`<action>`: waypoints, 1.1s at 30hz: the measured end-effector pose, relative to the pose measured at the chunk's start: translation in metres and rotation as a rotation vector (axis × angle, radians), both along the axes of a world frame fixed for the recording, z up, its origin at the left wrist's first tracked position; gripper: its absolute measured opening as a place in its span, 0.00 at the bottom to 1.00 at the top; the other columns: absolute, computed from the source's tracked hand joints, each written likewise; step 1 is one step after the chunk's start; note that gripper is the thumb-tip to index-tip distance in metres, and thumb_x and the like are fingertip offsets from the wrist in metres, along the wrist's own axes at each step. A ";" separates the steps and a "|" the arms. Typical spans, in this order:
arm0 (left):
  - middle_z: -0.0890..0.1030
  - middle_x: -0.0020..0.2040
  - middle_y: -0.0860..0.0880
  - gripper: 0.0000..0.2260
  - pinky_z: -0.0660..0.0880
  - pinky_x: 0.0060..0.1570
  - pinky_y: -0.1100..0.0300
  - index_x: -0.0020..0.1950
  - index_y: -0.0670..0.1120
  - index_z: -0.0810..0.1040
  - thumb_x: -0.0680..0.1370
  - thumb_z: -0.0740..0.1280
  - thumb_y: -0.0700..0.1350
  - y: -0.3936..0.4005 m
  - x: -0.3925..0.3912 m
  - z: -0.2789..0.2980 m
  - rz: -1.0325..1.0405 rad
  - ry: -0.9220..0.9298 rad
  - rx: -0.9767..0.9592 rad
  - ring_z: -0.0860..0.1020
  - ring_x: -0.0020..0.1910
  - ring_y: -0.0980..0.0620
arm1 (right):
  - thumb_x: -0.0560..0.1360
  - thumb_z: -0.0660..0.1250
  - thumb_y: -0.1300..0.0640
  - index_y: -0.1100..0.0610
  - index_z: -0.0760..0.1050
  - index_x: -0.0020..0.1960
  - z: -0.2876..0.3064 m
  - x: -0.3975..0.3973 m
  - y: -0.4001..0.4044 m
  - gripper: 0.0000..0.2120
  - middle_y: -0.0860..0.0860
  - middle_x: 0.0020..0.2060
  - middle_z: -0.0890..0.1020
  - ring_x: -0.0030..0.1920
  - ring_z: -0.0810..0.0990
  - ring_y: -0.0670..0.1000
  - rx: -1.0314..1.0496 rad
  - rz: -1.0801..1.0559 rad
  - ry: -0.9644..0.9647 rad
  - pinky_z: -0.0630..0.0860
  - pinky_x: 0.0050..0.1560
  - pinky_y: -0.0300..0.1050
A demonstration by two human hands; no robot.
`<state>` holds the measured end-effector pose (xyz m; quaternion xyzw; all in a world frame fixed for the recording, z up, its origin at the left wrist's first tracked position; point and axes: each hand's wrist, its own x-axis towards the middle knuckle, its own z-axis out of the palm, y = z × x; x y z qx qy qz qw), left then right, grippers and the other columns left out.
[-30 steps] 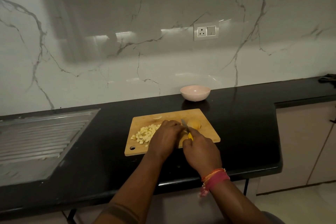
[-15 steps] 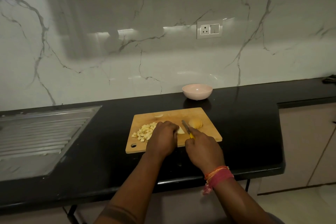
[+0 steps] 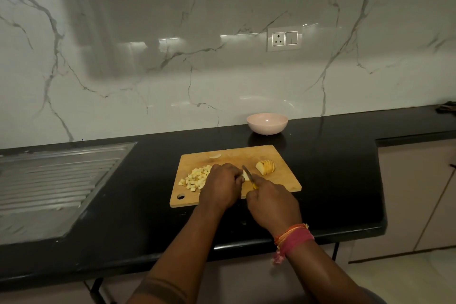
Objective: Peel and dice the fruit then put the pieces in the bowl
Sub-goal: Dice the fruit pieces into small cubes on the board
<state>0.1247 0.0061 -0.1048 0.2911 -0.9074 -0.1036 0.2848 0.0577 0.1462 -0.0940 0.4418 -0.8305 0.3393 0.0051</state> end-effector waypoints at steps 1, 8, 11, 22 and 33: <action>0.83 0.56 0.51 0.08 0.70 0.59 0.54 0.53 0.49 0.85 0.82 0.66 0.47 -0.001 -0.001 0.000 -0.006 -0.001 -0.001 0.76 0.56 0.46 | 0.80 0.56 0.49 0.38 0.61 0.78 0.000 0.000 -0.001 0.26 0.45 0.34 0.76 0.35 0.76 0.46 0.004 -0.002 0.013 0.70 0.33 0.42; 0.83 0.47 0.52 0.08 0.71 0.58 0.49 0.44 0.52 0.83 0.80 0.67 0.49 -0.006 -0.003 -0.001 -0.017 -0.029 0.001 0.77 0.48 0.50 | 0.80 0.56 0.48 0.42 0.60 0.79 -0.001 0.006 -0.005 0.26 0.47 0.35 0.76 0.37 0.77 0.49 0.068 -0.019 0.096 0.73 0.36 0.44; 0.84 0.47 0.52 0.08 0.70 0.60 0.50 0.46 0.51 0.85 0.80 0.66 0.47 -0.007 -0.004 -0.002 -0.042 -0.028 -0.015 0.78 0.49 0.52 | 0.80 0.56 0.49 0.43 0.62 0.78 0.001 0.006 -0.010 0.25 0.48 0.37 0.77 0.37 0.77 0.50 0.078 -0.011 0.124 0.71 0.35 0.44; 0.83 0.44 0.53 0.10 0.71 0.59 0.49 0.44 0.51 0.85 0.81 0.66 0.49 -0.003 -0.004 0.001 0.008 -0.048 -0.045 0.76 0.45 0.50 | 0.80 0.56 0.49 0.47 0.60 0.78 -0.009 0.015 0.025 0.27 0.46 0.37 0.75 0.35 0.73 0.48 0.110 0.022 0.200 0.69 0.34 0.44; 0.85 0.52 0.51 0.09 0.72 0.61 0.50 0.51 0.50 0.87 0.81 0.68 0.50 -0.002 -0.003 0.000 0.040 0.006 -0.005 0.78 0.51 0.50 | 0.80 0.56 0.49 0.45 0.60 0.79 -0.008 0.017 0.040 0.27 0.45 0.35 0.77 0.33 0.75 0.44 0.011 0.025 0.121 0.67 0.29 0.40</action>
